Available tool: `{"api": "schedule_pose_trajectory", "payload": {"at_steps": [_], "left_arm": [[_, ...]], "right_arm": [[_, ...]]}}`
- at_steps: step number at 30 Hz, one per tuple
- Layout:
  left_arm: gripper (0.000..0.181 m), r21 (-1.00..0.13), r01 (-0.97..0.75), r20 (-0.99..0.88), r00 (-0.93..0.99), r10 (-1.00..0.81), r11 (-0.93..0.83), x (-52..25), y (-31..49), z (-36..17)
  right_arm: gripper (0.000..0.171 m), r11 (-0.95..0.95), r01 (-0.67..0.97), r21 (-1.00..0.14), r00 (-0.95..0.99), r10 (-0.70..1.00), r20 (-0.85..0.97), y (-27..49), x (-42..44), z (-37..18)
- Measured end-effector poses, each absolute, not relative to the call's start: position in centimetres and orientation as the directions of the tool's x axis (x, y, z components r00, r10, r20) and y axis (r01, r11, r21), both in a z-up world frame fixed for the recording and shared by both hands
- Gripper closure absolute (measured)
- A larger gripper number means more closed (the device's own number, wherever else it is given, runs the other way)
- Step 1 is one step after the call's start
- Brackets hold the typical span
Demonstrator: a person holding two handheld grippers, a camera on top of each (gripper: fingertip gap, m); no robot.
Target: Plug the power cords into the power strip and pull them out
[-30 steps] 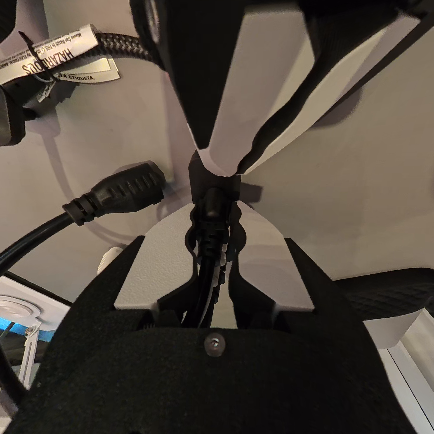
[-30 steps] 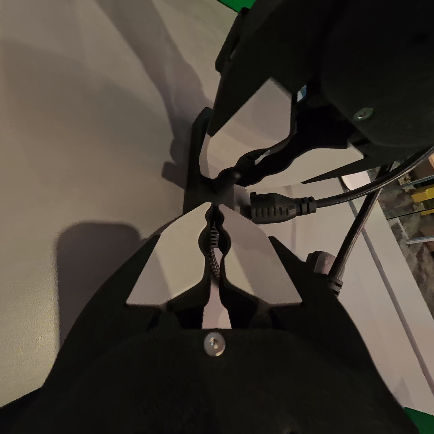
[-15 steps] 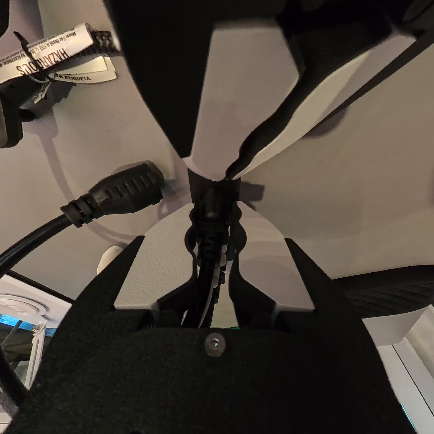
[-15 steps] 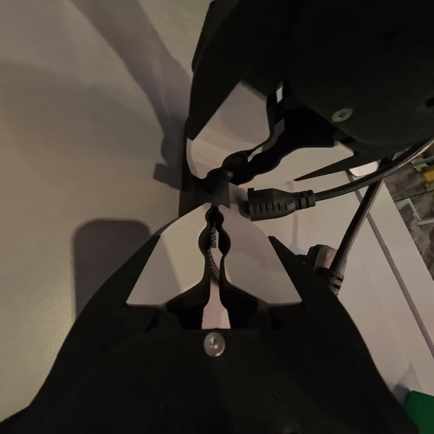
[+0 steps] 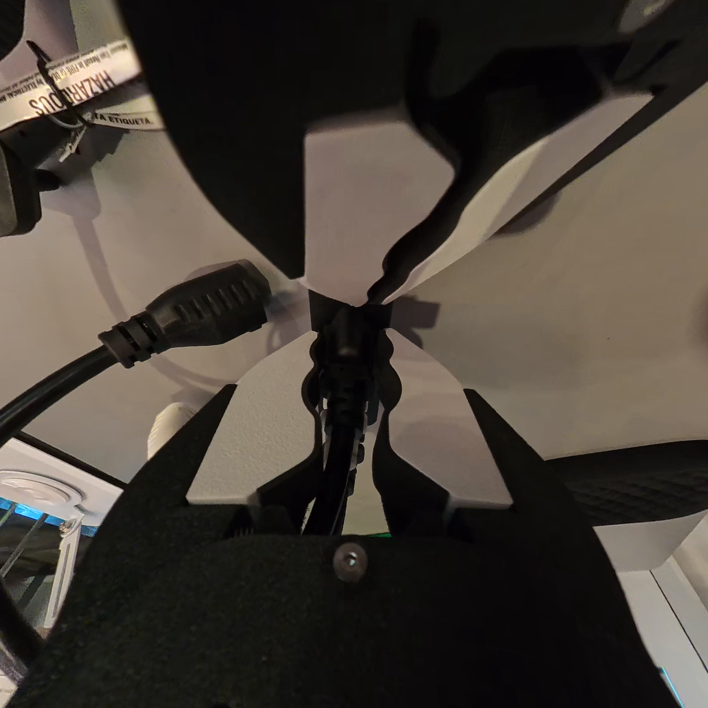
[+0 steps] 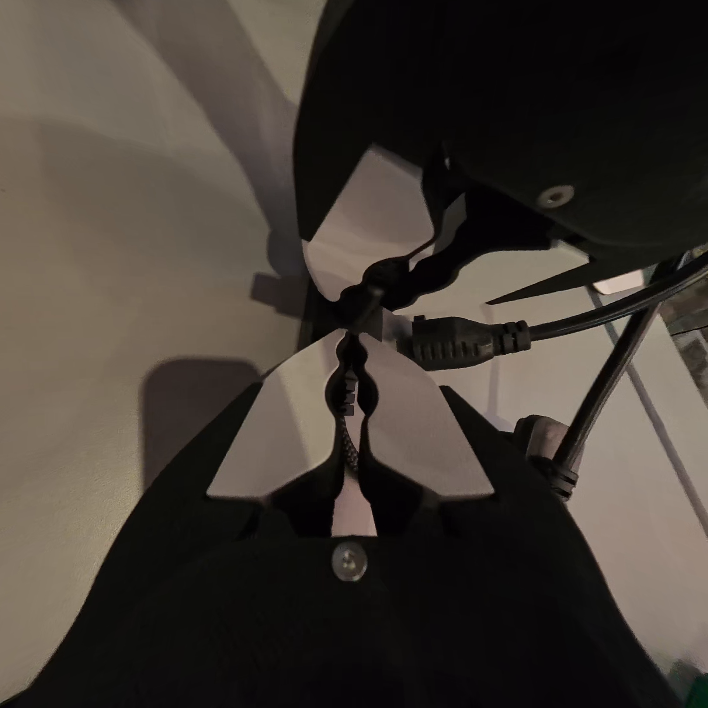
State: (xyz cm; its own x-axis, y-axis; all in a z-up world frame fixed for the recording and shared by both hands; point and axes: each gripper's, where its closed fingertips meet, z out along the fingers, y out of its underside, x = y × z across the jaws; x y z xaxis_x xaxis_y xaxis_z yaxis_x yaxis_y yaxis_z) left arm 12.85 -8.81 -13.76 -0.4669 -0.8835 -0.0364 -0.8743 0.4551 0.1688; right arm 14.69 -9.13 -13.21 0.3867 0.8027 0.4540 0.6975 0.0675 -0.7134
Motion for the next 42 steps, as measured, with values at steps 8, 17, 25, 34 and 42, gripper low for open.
{"api": "schedule_pose_trajectory", "payload": {"at_steps": [8,17,25,34,42], "left_arm": [[0.155,0.171,-0.878,-0.034,-0.459,-0.888,0.447,12.9,-8.9,-13.8],[0.155,0.167,-0.870,-0.035,-0.475,-0.879,0.464,12.9,-8.9,-13.8],[0.155,0.172,-0.872,-0.012,-0.466,-0.885,0.458,12.9,-8.9,-13.8],[0.155,0.179,-0.878,0.004,-0.450,-0.893,0.443,12.9,-8.9,-13.8],[0.155,0.173,-0.877,-0.007,-0.456,-0.890,0.448,12.8,-8.8,-13.9]], "right_arm": [[0.169,0.086,0.713,-0.696,0.383,0.784,0.489,-9.2,14.7,-13.2],[0.168,0.172,0.752,-0.636,0.344,0.720,0.602,-9.2,14.5,-13.1],[0.168,0.197,0.768,-0.609,0.334,0.688,0.645,-9.1,14.4,-13.0],[0.170,0.311,0.908,-0.280,0.140,0.405,0.904,-8.5,15.1,-12.3],[0.170,0.382,0.917,-0.115,-0.007,0.305,0.952,-8.2,14.8,-12.1]]}}
